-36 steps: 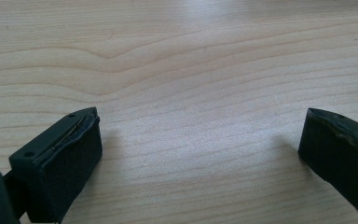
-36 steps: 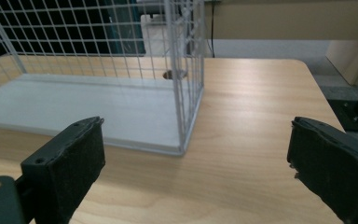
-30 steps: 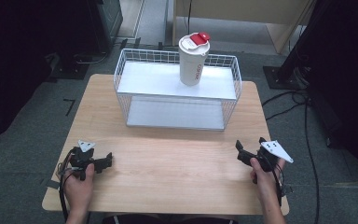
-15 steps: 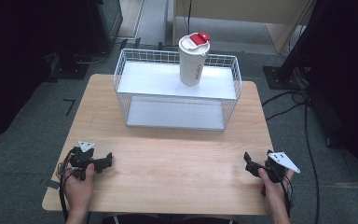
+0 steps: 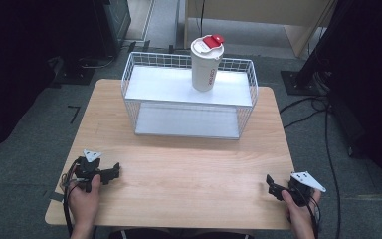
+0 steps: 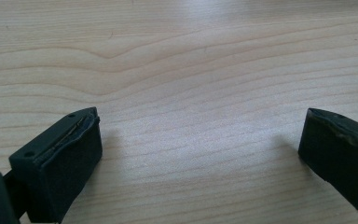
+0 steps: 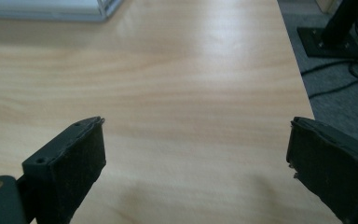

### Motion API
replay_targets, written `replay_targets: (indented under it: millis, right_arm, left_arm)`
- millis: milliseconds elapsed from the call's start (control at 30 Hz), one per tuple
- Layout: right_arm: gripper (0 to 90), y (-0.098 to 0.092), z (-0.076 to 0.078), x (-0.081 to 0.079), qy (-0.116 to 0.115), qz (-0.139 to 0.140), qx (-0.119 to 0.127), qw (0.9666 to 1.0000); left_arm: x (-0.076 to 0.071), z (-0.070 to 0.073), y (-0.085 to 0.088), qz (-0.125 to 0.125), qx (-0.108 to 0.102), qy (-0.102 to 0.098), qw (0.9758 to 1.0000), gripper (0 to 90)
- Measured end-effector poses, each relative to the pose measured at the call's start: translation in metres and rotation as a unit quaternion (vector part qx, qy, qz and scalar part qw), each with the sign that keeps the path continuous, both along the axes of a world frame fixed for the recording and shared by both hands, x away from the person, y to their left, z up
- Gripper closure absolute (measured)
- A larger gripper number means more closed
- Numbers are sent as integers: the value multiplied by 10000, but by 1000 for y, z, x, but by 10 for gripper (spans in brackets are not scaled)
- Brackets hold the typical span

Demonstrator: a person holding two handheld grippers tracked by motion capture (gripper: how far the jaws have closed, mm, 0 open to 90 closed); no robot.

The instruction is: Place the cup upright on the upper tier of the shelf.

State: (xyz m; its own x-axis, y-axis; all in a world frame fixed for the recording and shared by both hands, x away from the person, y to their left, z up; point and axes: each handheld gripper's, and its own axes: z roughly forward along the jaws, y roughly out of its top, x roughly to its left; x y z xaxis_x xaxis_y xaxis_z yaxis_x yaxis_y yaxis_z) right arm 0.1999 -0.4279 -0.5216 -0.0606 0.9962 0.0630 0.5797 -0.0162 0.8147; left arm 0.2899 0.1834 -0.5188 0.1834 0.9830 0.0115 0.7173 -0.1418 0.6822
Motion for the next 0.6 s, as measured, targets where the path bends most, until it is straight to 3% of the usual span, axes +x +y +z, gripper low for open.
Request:
replay_targets:
  millis: [100,300,600]
  right_arm:
    - [48,-1,-1,-5,195,155,-212,9995]
    - [45,-6,-4,-9,668,192,-141,9975]
    - [3,-2,-5,-9,803,260,-255,9961]
  left_arm:
    - [0,0,0,-1,3,0,10000,0]
    - [0,0,0,0,0,-1,10000,0]
    - [0,0,0,-4,9,-1,10000,0]
